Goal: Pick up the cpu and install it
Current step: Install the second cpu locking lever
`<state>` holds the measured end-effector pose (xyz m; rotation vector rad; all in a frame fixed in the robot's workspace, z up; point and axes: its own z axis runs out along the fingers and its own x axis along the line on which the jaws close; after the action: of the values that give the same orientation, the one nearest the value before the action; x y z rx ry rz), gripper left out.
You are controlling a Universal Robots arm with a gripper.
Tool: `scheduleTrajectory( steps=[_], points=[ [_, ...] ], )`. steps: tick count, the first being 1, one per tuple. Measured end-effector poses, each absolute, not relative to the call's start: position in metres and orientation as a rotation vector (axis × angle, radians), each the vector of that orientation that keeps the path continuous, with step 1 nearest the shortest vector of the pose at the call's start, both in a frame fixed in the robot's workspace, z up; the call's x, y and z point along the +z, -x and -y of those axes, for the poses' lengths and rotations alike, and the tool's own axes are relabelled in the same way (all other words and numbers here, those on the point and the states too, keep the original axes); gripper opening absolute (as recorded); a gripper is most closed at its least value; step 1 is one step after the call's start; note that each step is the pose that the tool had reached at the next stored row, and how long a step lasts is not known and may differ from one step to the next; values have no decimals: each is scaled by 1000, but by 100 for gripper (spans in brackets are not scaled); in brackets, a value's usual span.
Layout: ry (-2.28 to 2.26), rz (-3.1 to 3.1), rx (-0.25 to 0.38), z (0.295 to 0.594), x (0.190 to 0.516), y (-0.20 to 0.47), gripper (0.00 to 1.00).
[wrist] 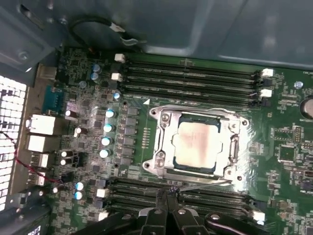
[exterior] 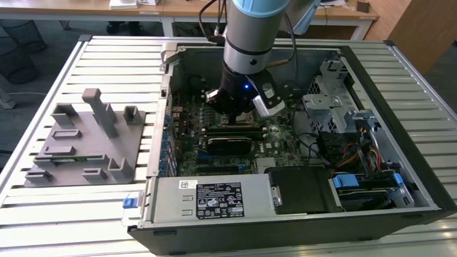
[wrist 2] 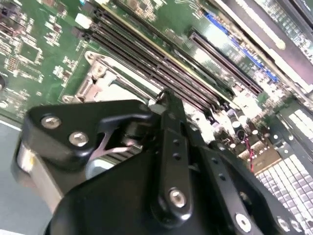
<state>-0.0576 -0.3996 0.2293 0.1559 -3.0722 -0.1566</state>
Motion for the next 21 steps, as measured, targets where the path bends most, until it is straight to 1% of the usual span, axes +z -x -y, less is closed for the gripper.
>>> scheduleTrajectory(
  steps=[12, 21],
  points=[
    [-156, 3069, -173, 400, 223, 66, 11],
    [-156, 3069, -173, 400, 220, 66, 11]
  ],
)
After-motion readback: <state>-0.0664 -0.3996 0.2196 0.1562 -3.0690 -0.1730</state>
